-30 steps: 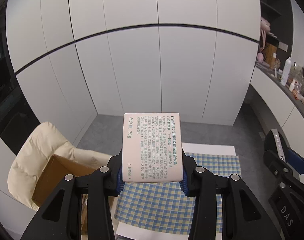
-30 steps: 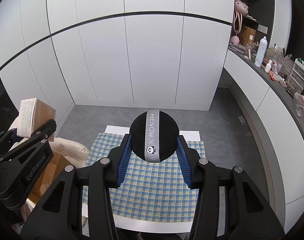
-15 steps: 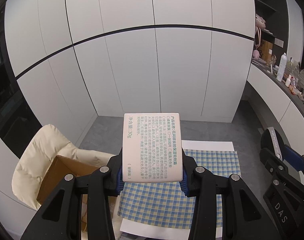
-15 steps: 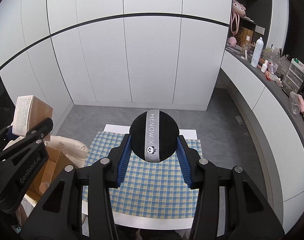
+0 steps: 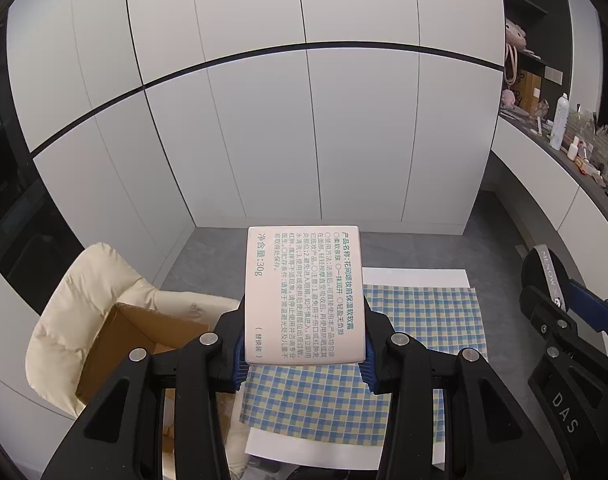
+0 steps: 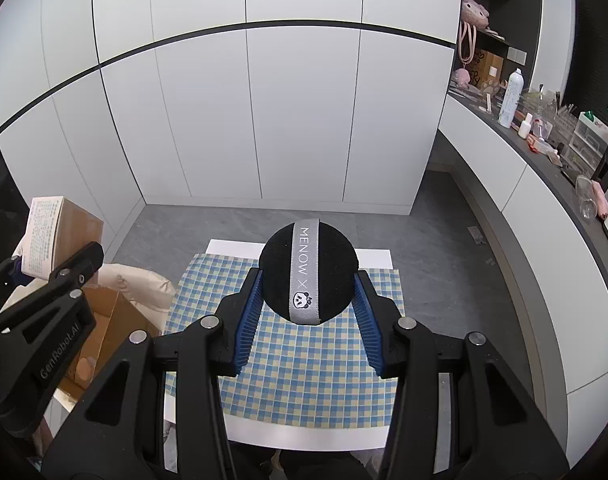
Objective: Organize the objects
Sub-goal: 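Carry the cube box with the left gripper while the right gripper carries the speaker toward the box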
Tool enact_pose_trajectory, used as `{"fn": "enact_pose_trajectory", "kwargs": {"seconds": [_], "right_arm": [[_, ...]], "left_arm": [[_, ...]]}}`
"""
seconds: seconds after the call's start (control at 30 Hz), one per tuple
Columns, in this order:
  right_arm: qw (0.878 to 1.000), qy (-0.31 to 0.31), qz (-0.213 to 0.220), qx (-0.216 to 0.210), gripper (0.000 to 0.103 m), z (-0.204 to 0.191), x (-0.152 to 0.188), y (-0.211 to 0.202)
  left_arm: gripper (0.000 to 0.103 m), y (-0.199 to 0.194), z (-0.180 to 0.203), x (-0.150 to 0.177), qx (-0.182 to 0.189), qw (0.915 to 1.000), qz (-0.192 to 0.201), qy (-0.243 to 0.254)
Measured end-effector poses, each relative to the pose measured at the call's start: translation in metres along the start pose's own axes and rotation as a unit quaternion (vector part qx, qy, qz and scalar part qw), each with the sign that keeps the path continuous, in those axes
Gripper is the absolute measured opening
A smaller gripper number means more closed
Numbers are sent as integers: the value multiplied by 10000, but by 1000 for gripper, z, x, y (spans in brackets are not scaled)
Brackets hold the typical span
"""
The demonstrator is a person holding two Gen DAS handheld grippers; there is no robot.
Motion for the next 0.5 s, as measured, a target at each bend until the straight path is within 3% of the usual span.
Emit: {"fn": "enact_pose_trajectory", "kwargs": {"seconds": [0.33, 0.5], "right_arm": [[9999, 38, -86, -95, 47, 5, 25, -15], [10000, -35, -35, -15, 47, 6, 40, -31]], "left_arm": [[43, -23, 3, 34, 277, 9996, -113, 11], [43, -42, 4, 49, 221, 9997, -2, 114]]}}
Point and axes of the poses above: each gripper's, at about its wrist camera, not at the fingertips, and y roughly the way its jaws point, z to its right, x to its underside, the point moved 4 cm from there along y, roughly the way its jaws point, and after that the axes turned 9 degrees about z, right-handed, at the moved point
